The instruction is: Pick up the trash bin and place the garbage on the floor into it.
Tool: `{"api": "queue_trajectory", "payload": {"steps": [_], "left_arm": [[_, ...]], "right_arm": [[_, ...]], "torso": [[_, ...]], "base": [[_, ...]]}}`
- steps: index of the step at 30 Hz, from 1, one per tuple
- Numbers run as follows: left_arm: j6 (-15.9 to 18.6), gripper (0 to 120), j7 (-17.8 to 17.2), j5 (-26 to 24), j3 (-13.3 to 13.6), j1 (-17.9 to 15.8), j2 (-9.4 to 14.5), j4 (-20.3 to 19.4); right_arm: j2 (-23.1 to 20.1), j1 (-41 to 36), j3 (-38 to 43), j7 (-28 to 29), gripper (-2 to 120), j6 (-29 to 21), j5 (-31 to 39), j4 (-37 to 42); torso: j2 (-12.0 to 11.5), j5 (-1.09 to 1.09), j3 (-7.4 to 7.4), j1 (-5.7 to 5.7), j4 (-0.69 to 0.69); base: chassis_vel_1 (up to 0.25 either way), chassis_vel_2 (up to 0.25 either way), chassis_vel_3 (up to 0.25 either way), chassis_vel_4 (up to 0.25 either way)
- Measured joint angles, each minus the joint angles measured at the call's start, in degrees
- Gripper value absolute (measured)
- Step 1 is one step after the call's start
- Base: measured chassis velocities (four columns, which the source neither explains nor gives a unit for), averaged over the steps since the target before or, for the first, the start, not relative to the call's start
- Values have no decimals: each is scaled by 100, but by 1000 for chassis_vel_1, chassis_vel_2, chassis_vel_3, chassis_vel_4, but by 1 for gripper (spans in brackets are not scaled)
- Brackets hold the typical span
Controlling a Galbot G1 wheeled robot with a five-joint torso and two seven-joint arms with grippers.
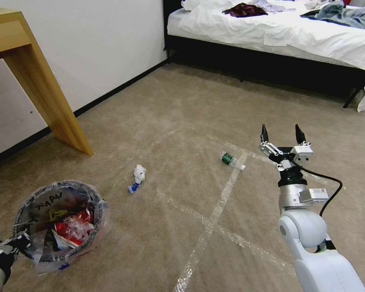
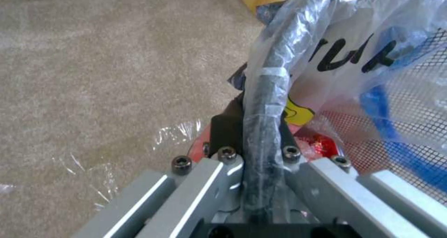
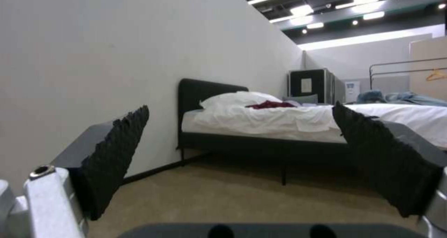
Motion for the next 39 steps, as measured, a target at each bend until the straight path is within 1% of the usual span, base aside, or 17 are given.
{"api": "queue_trajectory", "payload": {"steps": [13, 39], "left_arm": [[-2, 1, -5, -5, -55, 1, 37, 48], [-3, 1, -16, -12, -41, -113, 81, 178]], "right_arm": [[37, 93, -82, -2, 100, 0, -42, -51], [45, 210, -128, -1, 100, -5, -56, -200]], "torso": [[0, 0, 0, 0, 0], [0, 0, 0, 1, 0]], "base": [[-61, 60, 61, -69], [-64, 68, 66, -66]]}}
